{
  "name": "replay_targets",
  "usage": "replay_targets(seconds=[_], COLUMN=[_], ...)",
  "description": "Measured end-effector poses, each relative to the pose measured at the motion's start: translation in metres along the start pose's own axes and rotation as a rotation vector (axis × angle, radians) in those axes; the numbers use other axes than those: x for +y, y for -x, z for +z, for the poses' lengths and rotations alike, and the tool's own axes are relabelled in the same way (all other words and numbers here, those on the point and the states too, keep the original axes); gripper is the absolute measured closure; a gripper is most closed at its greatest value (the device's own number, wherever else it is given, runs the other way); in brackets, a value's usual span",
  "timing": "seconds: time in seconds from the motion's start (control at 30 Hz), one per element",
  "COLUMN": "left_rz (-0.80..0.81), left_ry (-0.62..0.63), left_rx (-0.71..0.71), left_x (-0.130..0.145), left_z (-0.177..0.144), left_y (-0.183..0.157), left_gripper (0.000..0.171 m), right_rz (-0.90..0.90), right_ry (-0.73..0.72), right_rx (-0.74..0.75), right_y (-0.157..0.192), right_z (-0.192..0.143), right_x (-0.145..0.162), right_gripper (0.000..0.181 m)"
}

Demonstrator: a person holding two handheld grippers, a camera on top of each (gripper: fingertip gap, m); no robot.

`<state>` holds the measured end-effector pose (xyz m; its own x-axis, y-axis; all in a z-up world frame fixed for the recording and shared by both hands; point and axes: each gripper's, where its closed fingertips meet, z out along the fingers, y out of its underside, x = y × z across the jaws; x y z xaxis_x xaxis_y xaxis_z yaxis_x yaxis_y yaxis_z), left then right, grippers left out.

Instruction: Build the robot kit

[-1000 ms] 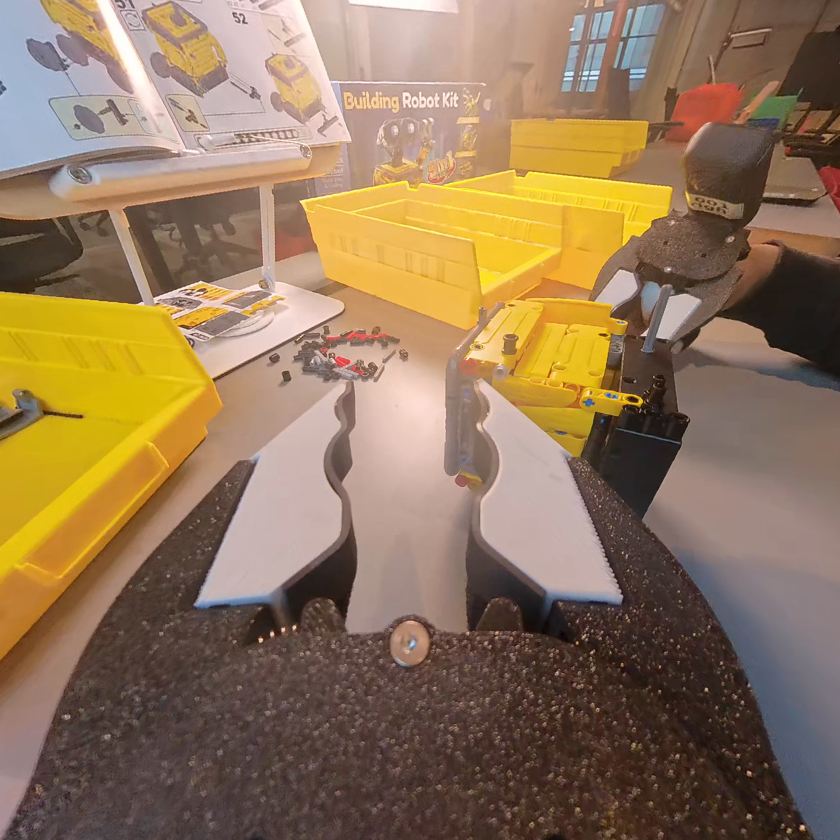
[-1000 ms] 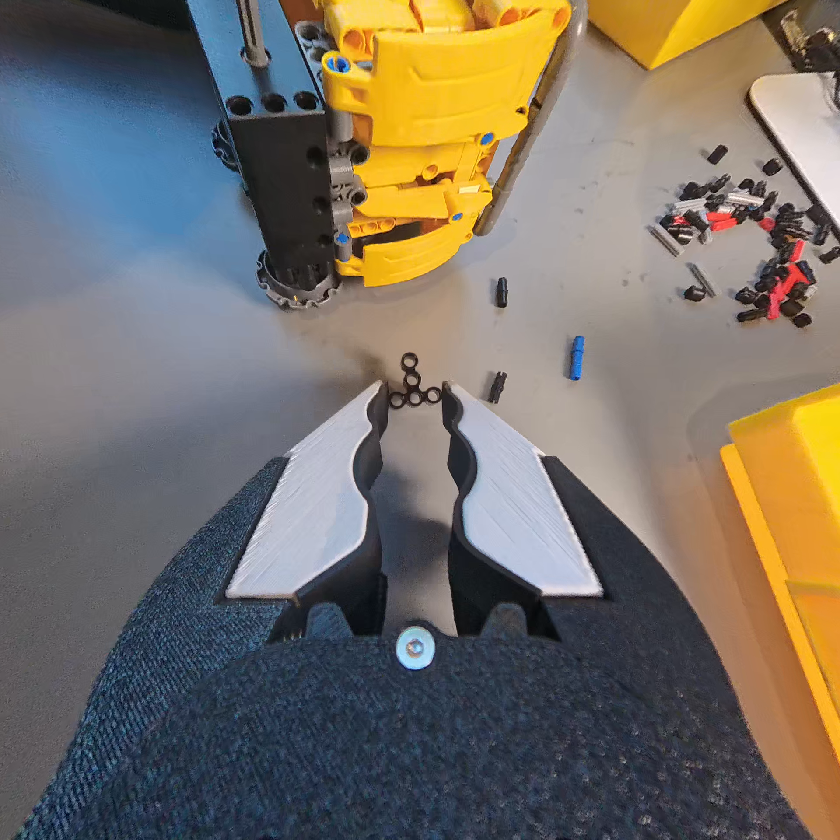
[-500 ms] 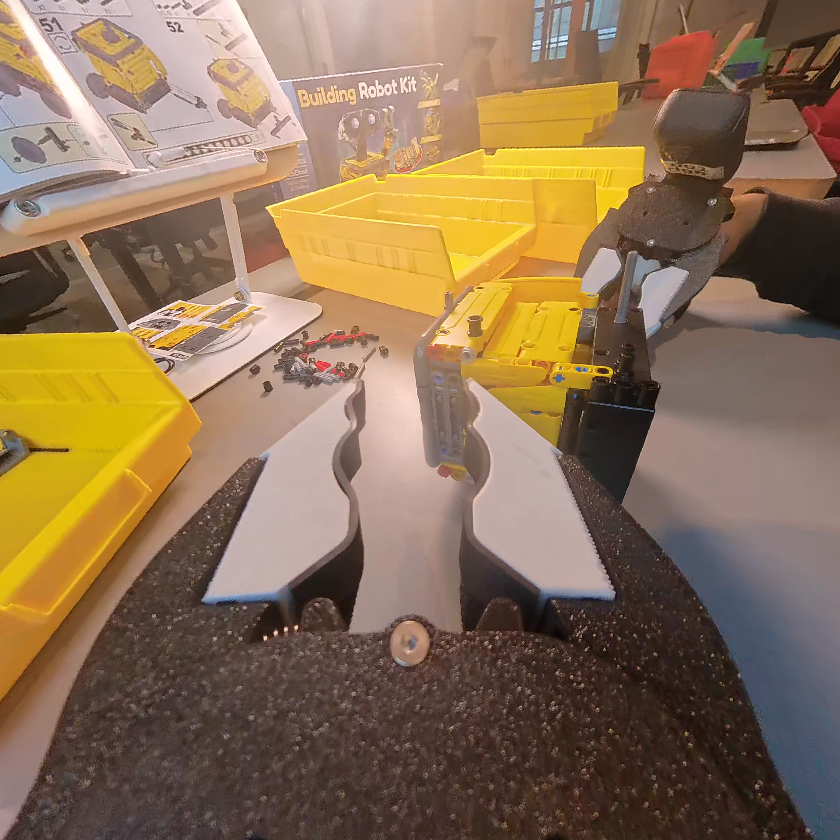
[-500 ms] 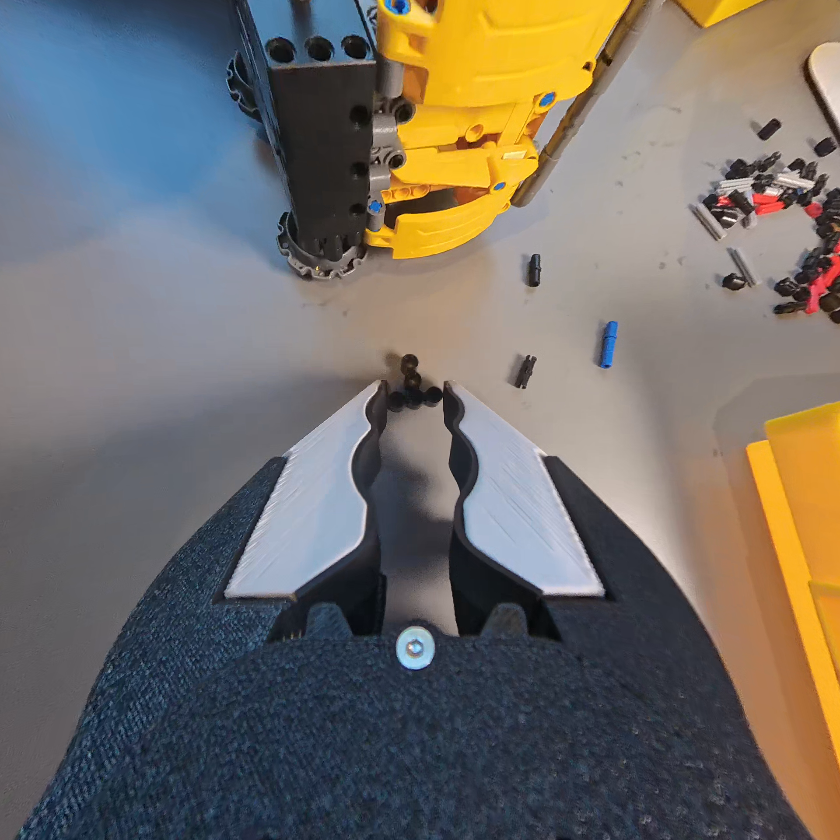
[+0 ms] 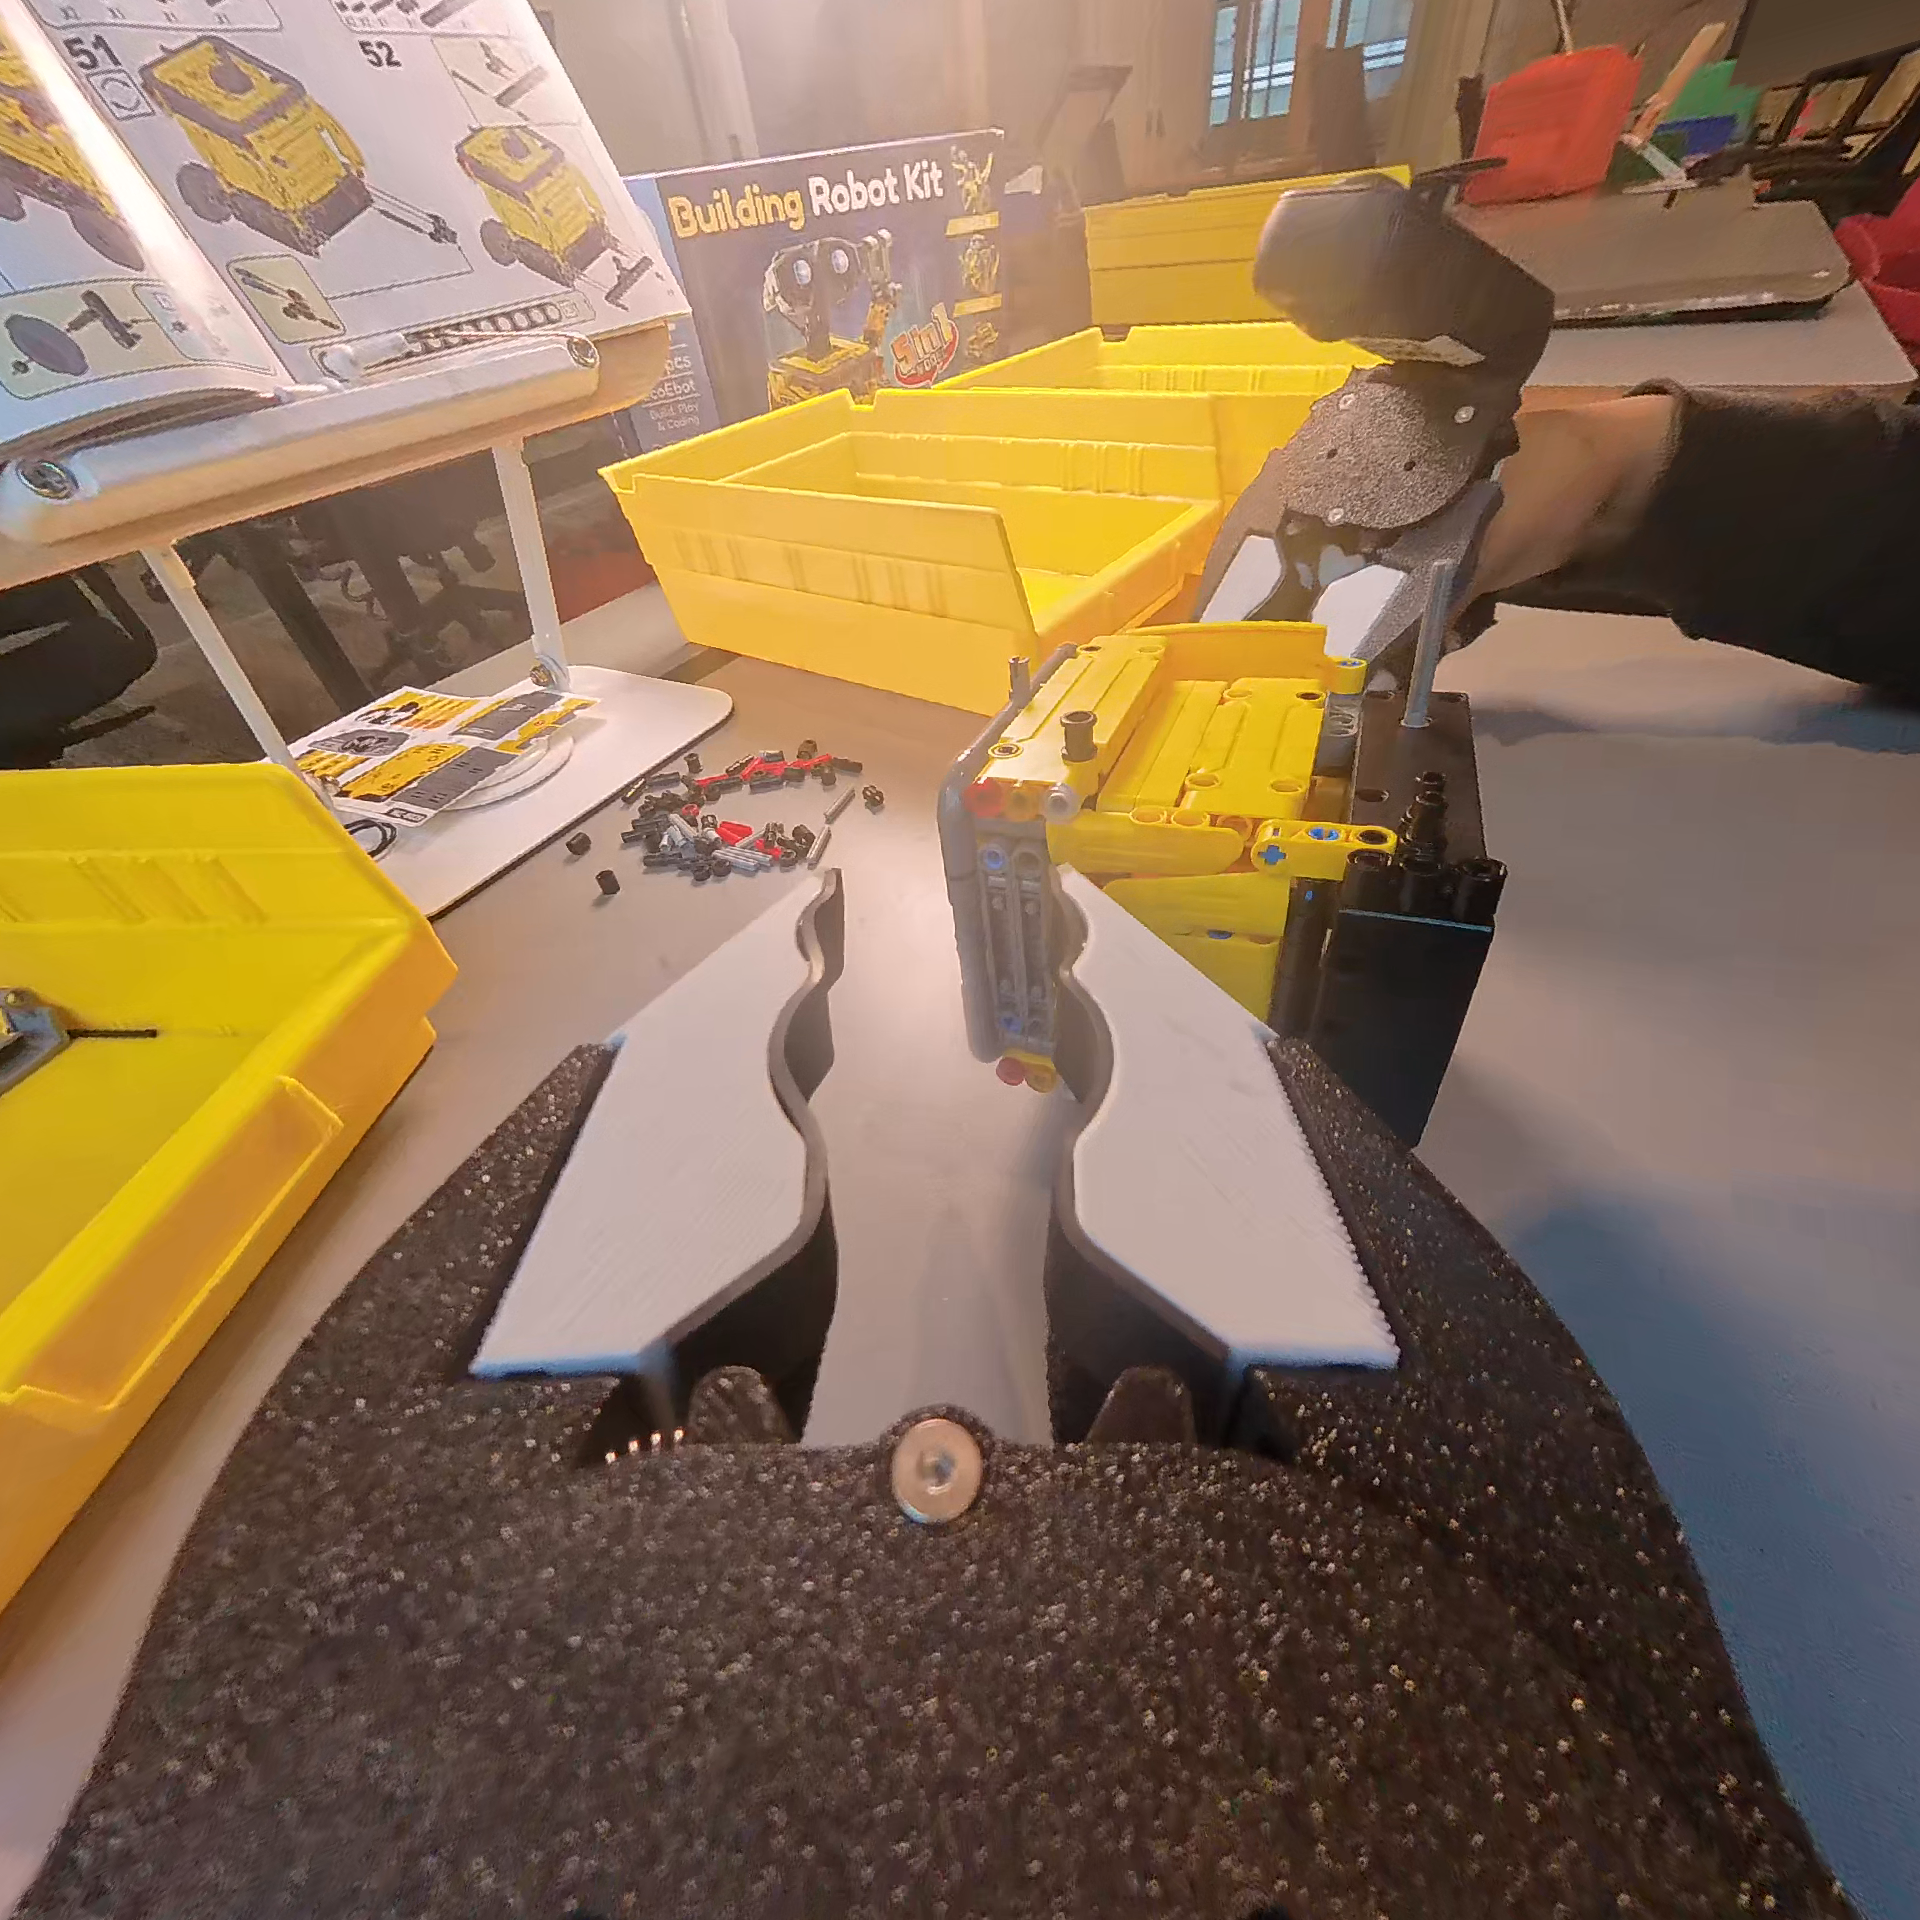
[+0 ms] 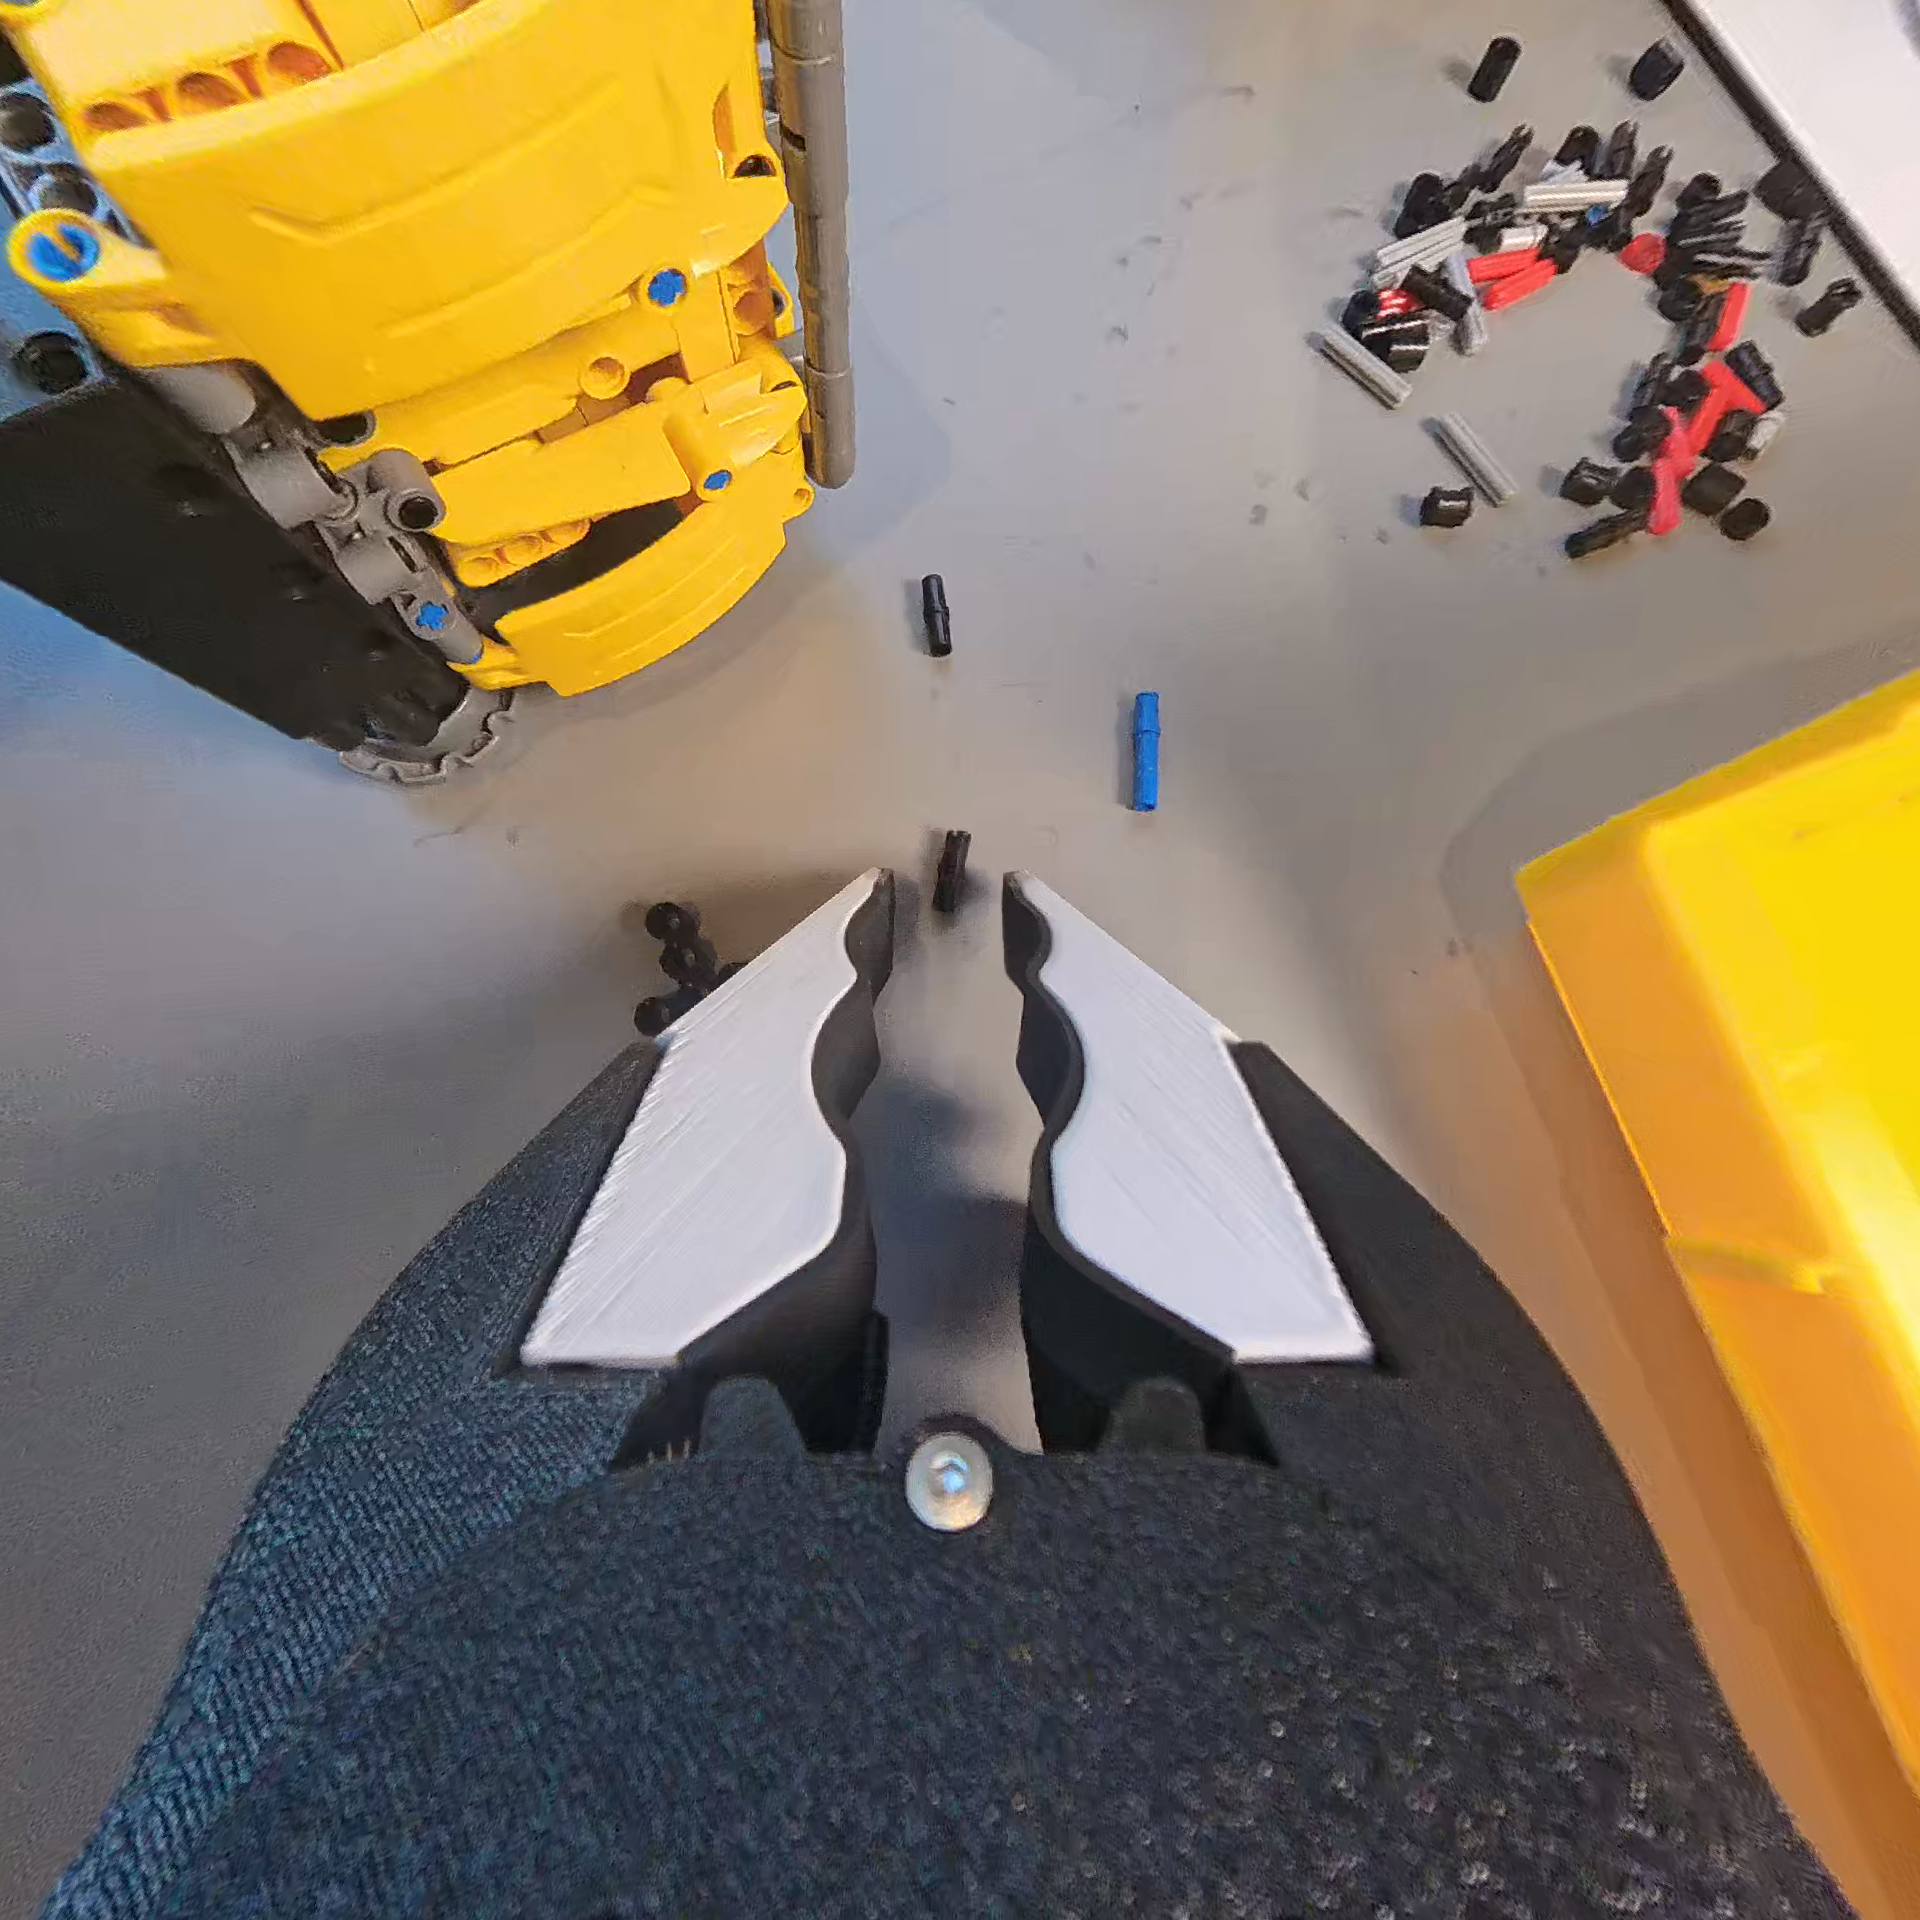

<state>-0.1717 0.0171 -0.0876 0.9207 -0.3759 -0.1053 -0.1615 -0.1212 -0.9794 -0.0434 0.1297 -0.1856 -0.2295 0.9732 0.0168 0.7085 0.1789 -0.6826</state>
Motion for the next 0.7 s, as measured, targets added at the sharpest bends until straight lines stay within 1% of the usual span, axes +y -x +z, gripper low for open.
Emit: replay_targets(seconds=[0.1,0.23,0.53,0.7], left_rz=[0.001,0.004,0.036,0.039], left_ry=[-0.008,-0.005,0.008,0.001], left_rx=[-0.002,0.002,0.004,0.003], left_x=[-0.001,-0.001,0.001,0.000], left_z=[-0.001,0.000,0.001,0.000], left_y=[0.000,-0.001,-0.005,-0.005], left_gripper=[0.136,0.137,0.137,0.137], right_rz=[-0.018,-0.020,-0.010,-0.025], right_ry=[0.042,0.050,0.008,-0.054], right_rx=[0.000,-0.019,-0.022,-0.039], right_y=[-0.001,0.001,0.004,0.014], right_z=[0.005,0.007,0.003,-0.016], right_x=[0.002,0.001,0.000,-0.005], right_gripper=[0.165,0.175,0.176,0.176])
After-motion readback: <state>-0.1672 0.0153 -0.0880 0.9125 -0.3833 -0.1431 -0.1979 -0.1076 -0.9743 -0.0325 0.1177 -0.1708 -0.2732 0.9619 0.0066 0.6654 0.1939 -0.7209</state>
